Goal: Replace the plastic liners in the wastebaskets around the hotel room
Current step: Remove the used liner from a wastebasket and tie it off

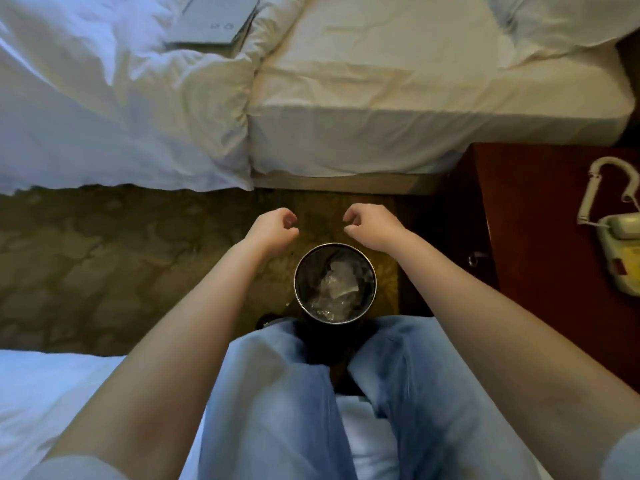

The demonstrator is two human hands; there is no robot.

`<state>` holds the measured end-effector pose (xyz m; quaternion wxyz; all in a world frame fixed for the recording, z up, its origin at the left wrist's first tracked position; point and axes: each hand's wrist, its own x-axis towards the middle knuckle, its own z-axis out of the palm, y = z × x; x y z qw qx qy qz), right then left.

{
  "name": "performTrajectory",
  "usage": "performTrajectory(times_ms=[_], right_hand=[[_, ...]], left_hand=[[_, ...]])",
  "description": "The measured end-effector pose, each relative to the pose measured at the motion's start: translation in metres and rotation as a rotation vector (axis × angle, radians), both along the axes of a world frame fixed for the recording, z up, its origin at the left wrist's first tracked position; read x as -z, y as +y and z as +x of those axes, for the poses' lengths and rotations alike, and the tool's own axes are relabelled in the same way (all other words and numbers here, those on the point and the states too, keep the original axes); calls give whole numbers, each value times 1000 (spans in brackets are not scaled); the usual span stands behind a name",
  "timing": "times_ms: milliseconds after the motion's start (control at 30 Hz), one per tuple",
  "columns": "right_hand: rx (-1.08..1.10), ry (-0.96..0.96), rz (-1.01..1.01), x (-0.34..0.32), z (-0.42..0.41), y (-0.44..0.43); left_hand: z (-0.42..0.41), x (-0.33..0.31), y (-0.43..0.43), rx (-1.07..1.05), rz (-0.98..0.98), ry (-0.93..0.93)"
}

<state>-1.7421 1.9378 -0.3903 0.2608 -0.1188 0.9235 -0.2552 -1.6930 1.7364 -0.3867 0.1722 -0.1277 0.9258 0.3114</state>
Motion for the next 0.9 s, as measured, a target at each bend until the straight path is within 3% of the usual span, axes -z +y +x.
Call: performTrajectory(times_ms=[367,767,900], right_hand=[[90,-167,152,106,4,32],[81,-302,516,225,-5,26],[154,-376,490,249,2,33]], left_hand=[[19,113,0,-84,85,-233],[-7,226,-9,-113,137,-455],[-2,254,-8,-110,114,-510]])
